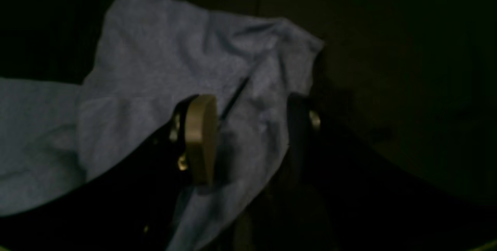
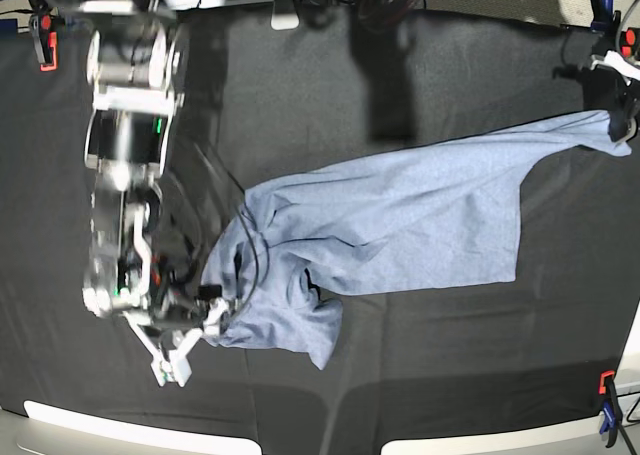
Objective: Layout the t-shirt on the table in an organized manner, then fold the t-shirt properly
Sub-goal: 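Lift the shirt with both grippers and stretch it between them, then lay the stretched shirt flat on the table and open both grippers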
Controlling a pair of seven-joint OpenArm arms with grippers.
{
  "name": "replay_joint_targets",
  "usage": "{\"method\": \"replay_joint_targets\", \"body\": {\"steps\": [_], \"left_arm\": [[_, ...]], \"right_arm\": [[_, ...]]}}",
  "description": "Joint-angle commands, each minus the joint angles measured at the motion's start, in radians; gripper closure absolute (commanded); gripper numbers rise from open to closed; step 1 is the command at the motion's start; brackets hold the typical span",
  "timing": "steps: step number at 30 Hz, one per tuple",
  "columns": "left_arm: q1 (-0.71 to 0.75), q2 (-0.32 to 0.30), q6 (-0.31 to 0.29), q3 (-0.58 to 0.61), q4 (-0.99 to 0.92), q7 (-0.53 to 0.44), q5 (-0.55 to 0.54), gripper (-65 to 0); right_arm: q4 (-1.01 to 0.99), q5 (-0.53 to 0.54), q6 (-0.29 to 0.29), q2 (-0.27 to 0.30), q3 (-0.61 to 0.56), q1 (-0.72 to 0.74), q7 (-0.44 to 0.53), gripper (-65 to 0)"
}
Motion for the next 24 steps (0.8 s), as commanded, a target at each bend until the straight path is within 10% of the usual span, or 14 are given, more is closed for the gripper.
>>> {"method": "replay_joint_targets", "body": {"steps": [1, 10, 18, 24], "left_arm": [[0.006, -0.013, 0.0, -0.01, 0.013, -0.027, -0.017, 0.0], [0.006, -0.013, 0.0, -0.01, 0.013, -0.027, -0.017, 0.0], [0.006, -0.013, 0.0, -0.01, 0.013, -0.027, -0.048, 0.0], [0.006, -0.013, -0.002, -0.01, 0.013, -0.024, -0.049, 0.0]], "right_arm": [[-0.032, -0.01, 0.0, 0.015, 0.003, 0.054, 0.036, -28.5], [-0.463, -0.117, -0.018, 0.059, 0.003, 0.232, 0.227, -28.5], [-0.571, -0.117, -0.109, 0.04, 0.003, 0.253, 0.189, -27.9], [-0.534, -0.157, -0.068, 0.053, 0.003, 0.246, 0.161, 0.0]]}}
